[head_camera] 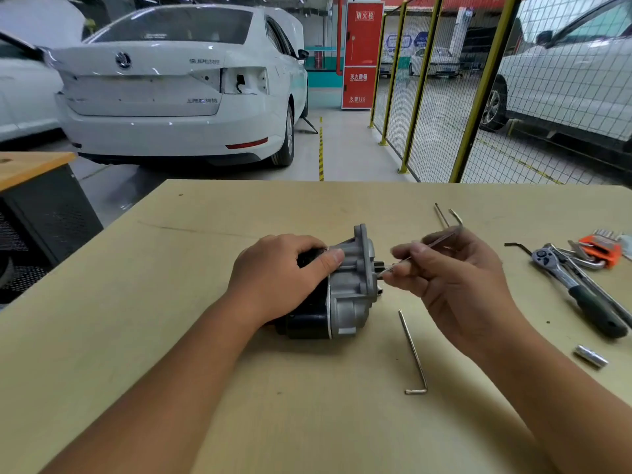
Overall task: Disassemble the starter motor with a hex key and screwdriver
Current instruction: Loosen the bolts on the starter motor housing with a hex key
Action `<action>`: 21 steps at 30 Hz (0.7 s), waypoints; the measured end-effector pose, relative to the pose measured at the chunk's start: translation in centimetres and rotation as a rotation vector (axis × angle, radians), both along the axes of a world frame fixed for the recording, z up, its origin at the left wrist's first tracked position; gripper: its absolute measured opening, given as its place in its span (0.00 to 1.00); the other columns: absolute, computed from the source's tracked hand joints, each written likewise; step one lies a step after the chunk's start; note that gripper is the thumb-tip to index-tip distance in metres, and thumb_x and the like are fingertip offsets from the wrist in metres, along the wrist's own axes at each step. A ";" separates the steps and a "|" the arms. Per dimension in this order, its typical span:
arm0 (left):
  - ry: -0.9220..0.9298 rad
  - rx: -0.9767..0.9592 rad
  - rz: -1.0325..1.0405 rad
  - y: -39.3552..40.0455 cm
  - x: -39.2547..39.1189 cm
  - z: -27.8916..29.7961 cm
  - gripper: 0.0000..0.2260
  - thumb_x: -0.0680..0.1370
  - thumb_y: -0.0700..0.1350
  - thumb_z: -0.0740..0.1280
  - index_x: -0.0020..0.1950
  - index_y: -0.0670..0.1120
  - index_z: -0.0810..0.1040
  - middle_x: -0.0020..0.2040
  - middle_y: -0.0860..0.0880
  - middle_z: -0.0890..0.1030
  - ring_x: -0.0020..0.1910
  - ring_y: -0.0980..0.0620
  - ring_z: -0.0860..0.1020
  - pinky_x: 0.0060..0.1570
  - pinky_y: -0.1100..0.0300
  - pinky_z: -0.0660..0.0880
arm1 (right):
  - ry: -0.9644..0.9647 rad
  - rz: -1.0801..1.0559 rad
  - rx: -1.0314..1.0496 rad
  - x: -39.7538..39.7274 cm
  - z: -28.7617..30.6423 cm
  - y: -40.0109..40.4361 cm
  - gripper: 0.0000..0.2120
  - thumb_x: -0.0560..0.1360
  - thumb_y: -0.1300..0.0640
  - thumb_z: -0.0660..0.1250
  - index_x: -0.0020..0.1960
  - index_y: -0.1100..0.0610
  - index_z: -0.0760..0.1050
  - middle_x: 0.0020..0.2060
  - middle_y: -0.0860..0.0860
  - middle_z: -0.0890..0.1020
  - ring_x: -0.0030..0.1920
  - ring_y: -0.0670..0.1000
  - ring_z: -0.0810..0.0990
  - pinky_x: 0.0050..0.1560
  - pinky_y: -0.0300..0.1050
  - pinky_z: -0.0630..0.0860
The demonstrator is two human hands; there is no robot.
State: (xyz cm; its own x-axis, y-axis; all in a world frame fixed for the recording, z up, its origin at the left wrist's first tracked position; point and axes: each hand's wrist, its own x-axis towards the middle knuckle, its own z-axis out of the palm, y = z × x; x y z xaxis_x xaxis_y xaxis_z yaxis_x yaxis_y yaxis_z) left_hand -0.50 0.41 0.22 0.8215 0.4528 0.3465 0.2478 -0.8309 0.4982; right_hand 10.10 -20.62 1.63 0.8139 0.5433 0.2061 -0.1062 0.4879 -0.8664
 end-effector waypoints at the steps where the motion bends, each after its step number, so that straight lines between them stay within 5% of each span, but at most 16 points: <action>1: -0.003 0.002 -0.002 0.0 0.0 0.0 0.26 0.73 0.77 0.51 0.55 0.67 0.81 0.46 0.64 0.83 0.47 0.60 0.79 0.45 0.57 0.76 | 0.033 0.015 0.041 0.1 0.0 0.0 0.08 0.73 0.70 0.68 0.46 0.62 0.70 0.41 0.69 0.82 0.34 0.60 0.84 0.43 0.55 0.83; 6: -0.010 0.003 0.001 0.2 0.1 -0.1 0.26 0.73 0.78 0.51 0.56 0.68 0.80 0.48 0.65 0.83 0.48 0.60 0.78 0.41 0.60 0.71 | 0.076 0.051 -0.125 -0.2 -0.5 0.4 0.09 0.71 0.65 0.71 0.45 0.63 0.71 0.41 0.65 0.84 0.31 0.55 0.83 0.36 0.49 0.82; 10: -0.004 -0.020 -0.007 0.0 0.0 0.1 0.27 0.72 0.78 0.51 0.57 0.68 0.80 0.49 0.65 0.83 0.50 0.59 0.78 0.43 0.59 0.72 | -0.076 -0.073 -0.341 0.5 0.1 -0.7 0.12 0.60 0.60 0.79 0.37 0.61 0.78 0.32 0.60 0.80 0.24 0.52 0.73 0.24 0.43 0.69; 13: -0.001 -0.026 -0.006 0.0 0.0 0.0 0.27 0.72 0.78 0.51 0.57 0.67 0.81 0.49 0.65 0.83 0.50 0.59 0.78 0.45 0.58 0.73 | -0.065 0.011 -0.419 1.1 0.4 -1.3 0.16 0.54 0.58 0.81 0.36 0.64 0.81 0.33 0.62 0.81 0.25 0.53 0.75 0.24 0.43 0.71; 21: -0.022 -0.063 -0.017 -0.2 -0.2 0.4 0.20 0.71 0.78 0.54 0.56 0.74 0.76 0.51 0.67 0.84 0.52 0.60 0.79 0.54 0.52 0.78 | -0.351 0.047 -0.649 2.3 0.8 -2.3 0.13 0.73 0.53 0.75 0.39 0.64 0.83 0.27 0.58 0.76 0.24 0.53 0.67 0.23 0.42 0.64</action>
